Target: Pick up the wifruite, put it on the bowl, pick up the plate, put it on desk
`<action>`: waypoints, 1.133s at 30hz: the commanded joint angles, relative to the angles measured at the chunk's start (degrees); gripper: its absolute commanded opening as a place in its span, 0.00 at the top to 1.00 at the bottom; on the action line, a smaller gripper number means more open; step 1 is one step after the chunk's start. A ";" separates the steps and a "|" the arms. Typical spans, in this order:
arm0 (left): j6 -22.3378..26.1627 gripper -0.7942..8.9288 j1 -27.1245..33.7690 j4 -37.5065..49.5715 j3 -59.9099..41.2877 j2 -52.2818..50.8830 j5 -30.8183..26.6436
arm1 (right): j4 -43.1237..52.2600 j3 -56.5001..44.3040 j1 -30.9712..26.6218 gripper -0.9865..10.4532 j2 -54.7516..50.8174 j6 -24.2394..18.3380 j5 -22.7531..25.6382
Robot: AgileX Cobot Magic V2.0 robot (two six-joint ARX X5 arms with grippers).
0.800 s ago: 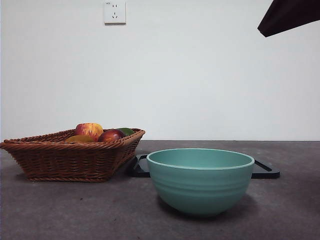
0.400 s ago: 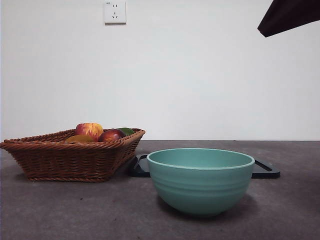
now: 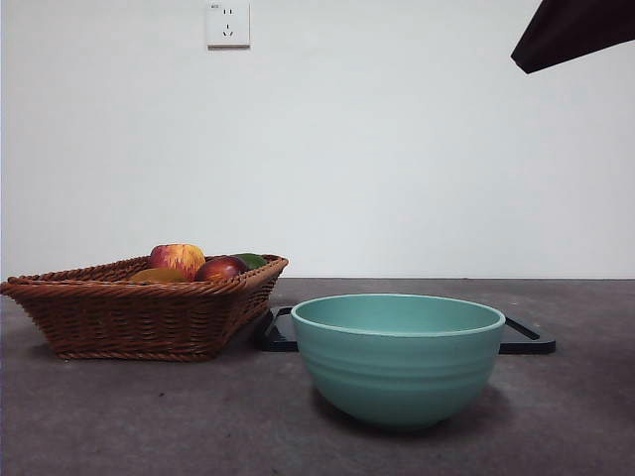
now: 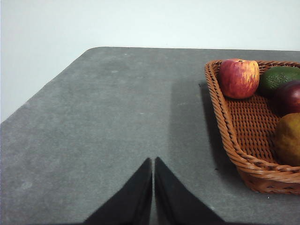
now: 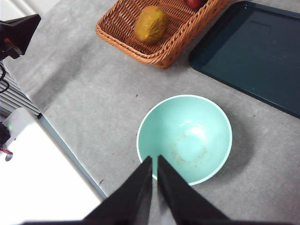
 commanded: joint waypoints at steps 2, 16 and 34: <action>-0.11 0.91 0.15 -0.44 -1.16 -0.15 -0.07 | 0.59 0.81 0.46 0.90 0.37 0.13 0.00; -0.13 0.91 0.15 -0.46 -1.16 -0.15 -0.04 | 0.59 0.81 0.46 0.90 0.22 0.09 0.00; -0.13 0.91 0.15 -0.44 -1.16 -0.15 -0.04 | 23.23 -19.47 -26.88 0.90 -25.62 -7.34 6.32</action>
